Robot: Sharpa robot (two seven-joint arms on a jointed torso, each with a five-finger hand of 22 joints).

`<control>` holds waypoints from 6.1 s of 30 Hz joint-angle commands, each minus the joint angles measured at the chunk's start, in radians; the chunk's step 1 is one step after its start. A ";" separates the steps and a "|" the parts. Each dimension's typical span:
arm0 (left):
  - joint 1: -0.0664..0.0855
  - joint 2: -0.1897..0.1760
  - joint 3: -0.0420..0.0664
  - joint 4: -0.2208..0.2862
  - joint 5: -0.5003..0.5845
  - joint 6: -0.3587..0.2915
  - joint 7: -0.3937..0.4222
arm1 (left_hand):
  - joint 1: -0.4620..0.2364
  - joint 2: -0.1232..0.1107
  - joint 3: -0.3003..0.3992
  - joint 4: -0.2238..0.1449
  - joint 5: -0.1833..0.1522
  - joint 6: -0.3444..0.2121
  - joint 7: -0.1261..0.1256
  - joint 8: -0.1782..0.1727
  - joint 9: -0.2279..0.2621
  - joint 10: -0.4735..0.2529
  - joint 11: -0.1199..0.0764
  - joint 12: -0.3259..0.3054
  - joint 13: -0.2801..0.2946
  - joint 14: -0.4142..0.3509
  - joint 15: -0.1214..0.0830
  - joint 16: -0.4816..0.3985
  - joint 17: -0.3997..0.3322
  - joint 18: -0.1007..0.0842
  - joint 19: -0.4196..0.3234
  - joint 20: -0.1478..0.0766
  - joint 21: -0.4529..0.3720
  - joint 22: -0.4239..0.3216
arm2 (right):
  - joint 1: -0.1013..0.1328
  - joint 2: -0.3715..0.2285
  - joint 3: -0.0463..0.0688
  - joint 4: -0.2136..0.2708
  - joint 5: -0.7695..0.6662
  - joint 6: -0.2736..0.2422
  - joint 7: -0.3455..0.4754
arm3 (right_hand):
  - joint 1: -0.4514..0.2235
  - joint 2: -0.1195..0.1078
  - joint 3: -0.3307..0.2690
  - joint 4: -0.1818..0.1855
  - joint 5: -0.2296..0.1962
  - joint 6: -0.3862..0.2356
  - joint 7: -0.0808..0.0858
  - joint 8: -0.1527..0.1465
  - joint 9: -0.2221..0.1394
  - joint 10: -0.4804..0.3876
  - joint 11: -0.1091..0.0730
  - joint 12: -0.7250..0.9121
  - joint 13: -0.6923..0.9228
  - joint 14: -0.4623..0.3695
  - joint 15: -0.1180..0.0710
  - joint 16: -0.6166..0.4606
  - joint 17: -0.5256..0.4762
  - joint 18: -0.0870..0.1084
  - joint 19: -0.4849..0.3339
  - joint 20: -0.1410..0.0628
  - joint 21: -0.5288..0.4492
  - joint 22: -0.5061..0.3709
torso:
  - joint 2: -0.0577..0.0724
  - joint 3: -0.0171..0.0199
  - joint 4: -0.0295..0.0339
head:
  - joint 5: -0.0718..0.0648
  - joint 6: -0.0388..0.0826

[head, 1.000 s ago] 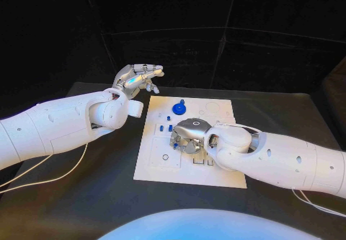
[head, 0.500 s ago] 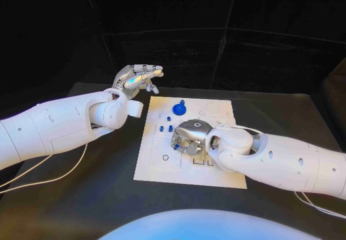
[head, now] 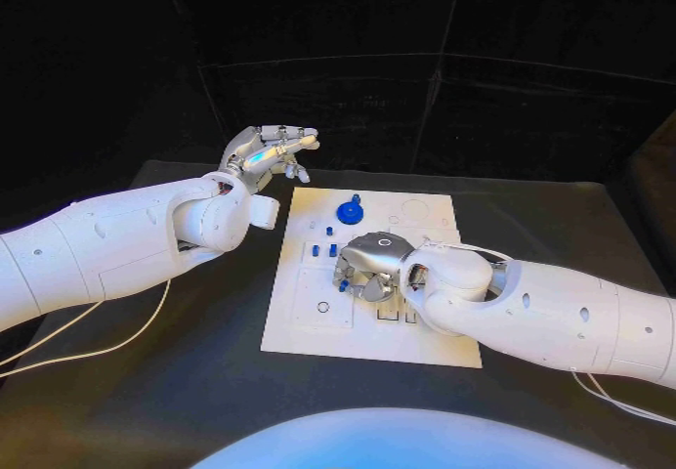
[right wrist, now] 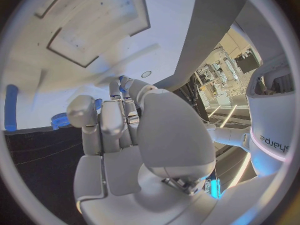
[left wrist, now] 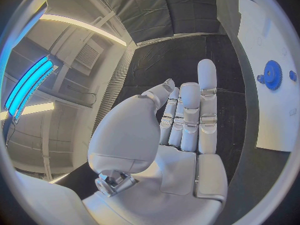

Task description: Assemble the parts on the task board

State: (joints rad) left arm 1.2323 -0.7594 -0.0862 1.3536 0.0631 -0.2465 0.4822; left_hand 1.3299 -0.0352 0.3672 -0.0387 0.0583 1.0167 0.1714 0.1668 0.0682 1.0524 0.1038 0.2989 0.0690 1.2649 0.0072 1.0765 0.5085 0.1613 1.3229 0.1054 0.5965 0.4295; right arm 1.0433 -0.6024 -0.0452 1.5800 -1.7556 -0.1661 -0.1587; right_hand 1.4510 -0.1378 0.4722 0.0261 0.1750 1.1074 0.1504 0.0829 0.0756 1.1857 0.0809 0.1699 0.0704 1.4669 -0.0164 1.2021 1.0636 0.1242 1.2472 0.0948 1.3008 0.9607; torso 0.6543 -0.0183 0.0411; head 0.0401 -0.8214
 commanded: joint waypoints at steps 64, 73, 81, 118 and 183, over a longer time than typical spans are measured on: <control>0.002 -0.004 0.000 -0.002 0.002 0.034 -0.003 | 0.001 -0.007 -0.003 -0.005 0.004 -0.003 0.003 0.004 0.000 -0.009 -0.002 0.006 -0.001 -0.009 0.004 -0.005 -0.005 0.020 -0.006 -0.001 -0.007 -0.001 | 0.092 -0.283 0.024 0.067 0.099 -0.066 -0.052 | -0.032 -0.024 -0.338 0.075 0.060 -0.184 -0.008 -0.018 -0.009 -0.262 0.027 0.045 -0.005 -0.025 0.033 -0.148 -0.239 0.031 -0.104 0.026 -0.155 -0.243 | 0.000 0.0017 0.0000 | -0.042 0.041; 0.002 -0.003 -0.003 -0.004 0.002 0.035 -0.003 | 0.001 -0.007 -0.003 -0.005 0.004 -0.003 0.003 0.004 0.000 -0.009 -0.002 0.006 -0.001 -0.009 0.004 -0.005 -0.005 0.020 -0.006 -0.001 -0.007 -0.001 | 0.094 -0.258 0.024 0.040 0.068 0.041 -0.060 | -0.007 -0.016 -0.367 0.096 0.056 -0.202 -0.021 -0.018 -0.009 -0.281 0.029 0.060 -0.004 -0.026 0.035 -0.152 -0.250 0.033 -0.105 0.029 -0.162 -0.252 | 0.001 0.0005 0.0020 | -0.043 0.040; 0.002 -0.003 -0.003 -0.005 0.002 0.035 -0.004 | 0.001 -0.007 -0.003 -0.005 0.004 -0.003 0.003 0.004 0.000 -0.009 -0.002 0.006 -0.001 -0.009 0.004 -0.005 -0.005 0.020 -0.006 -0.001 -0.007 -0.001 | 0.094 -0.244 0.023 0.036 0.073 0.095 -0.059 | 0.007 -0.002 -0.375 0.108 0.059 -0.188 -0.014 -0.012 -0.006 -0.258 0.022 0.087 -0.001 -0.019 0.029 -0.147 -0.246 0.031 -0.092 0.024 -0.158 -0.242 | 0.000 0.0002 0.0002 | -0.042 0.038; 0.002 -0.003 -0.005 -0.012 0.002 0.036 -0.008 | 0.001 -0.007 -0.003 -0.005 0.004 -0.004 0.003 0.005 0.000 -0.010 -0.002 0.007 -0.001 -0.011 0.004 -0.005 -0.007 0.020 -0.007 -0.001 -0.008 -0.002 | 0.089 -0.208 0.023 0.030 0.039 -0.028 -0.090 | 0.098 0.065 -0.121 0.083 -0.041 0.003 -0.012 0.022 0.001 0.025 -0.017 0.006 -0.002 0.015 -0.003 -0.041 -0.133 -0.012 0.040 -0.008 -0.003 0.010 | -0.001 0.0008 -0.0011 | -0.039 0.029; 0.002 0.031 -0.006 -0.020 -0.013 0.052 -0.066 | -0.058 0.043 0.138 0.059 0.006 -0.063 0.015 0.045 0.004 -0.077 0.011 0.057 -0.001 -0.064 0.017 -0.010 -0.077 0.019 -0.018 0.012 -0.043 -0.025 | -0.023 0.006 0.021 0.075 0.039 -0.009 0.028 | 0.075 0.028 -0.048 0.029 -0.037 0.003 0.000 0.000 -0.006 0.046 -0.007 -0.046 0.000 0.009 0.004 -0.036 -0.138 -0.015 0.039 -0.002 0.021 0.037 | 0.000 0.0005 0.0007 | 0.005 0.007</control>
State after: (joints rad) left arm 1.2325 -0.7300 -0.0934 1.3339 0.0553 -0.2090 0.4145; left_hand 1.2723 0.0170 0.4985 0.0207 0.0626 0.9611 0.1873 0.2062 0.0704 0.9824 0.1161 0.3521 0.0690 1.2095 0.0234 1.0641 0.4326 0.1611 1.3119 0.1163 0.5595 0.4058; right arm 1.0199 -0.5973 -0.0246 1.6546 -1.7090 -0.1972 -0.1283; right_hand 1.5298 -0.1067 0.4171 0.0544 0.1344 1.1102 0.1425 0.0889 0.0712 1.2149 0.0840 0.1274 0.0686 1.4669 -0.0128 1.1624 0.9261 0.1241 1.2904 0.0873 1.3156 0.9989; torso 0.6541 -0.0177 0.0407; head 0.0450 -0.8145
